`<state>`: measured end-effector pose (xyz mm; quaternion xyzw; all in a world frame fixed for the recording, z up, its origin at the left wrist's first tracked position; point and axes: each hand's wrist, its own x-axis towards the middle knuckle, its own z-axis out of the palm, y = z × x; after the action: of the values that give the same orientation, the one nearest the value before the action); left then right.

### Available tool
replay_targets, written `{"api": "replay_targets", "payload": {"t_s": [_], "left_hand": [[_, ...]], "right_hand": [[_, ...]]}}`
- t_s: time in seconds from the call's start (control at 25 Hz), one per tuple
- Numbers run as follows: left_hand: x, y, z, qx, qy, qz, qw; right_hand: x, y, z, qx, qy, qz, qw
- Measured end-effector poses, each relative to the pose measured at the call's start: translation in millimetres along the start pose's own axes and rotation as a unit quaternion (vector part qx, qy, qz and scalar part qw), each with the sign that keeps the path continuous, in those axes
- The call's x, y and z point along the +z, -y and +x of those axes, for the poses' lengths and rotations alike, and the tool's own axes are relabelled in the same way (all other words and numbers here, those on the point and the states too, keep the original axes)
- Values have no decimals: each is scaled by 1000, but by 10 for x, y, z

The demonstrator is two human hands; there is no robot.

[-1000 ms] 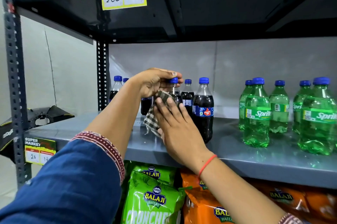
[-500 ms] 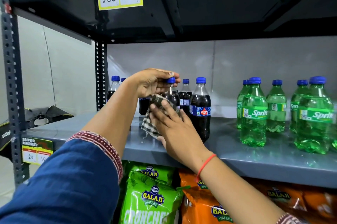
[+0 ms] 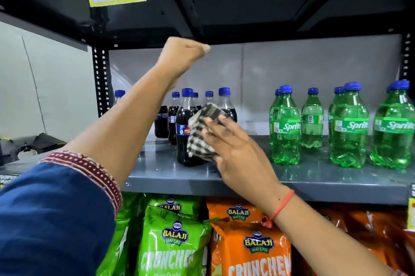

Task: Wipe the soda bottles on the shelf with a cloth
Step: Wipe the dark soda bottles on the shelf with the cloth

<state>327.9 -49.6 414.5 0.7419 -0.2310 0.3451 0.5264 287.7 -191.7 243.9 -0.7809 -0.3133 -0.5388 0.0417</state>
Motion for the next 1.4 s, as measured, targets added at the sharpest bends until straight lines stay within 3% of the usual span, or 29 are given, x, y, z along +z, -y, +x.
{"api": "replay_targets", "payload": {"t_s": [0.08,0.2,0.4,0.68,1.08,1.4], "left_hand": [[233,-132,-43,26,95,80,992],[467,-8,-73,-41,236,198,950],[551,158,-57,-164,200,29,966],[508,194,-46,-185,211,2,960],[539,210,-32,-186,193,-15,963],[524,179,-54,-193,207,-23,959]], "right_hand": [[-20,-152,-20,19,0,-27,999],[-10,-264,-63,5,10,-49,999],[132,-366,-37,-68,59,-122,988],[232,-469,64,-119,76,-152,978],[170,-497,116,-64,55,-145,986],[191,-510,89,-118,85,-137,980]]}}
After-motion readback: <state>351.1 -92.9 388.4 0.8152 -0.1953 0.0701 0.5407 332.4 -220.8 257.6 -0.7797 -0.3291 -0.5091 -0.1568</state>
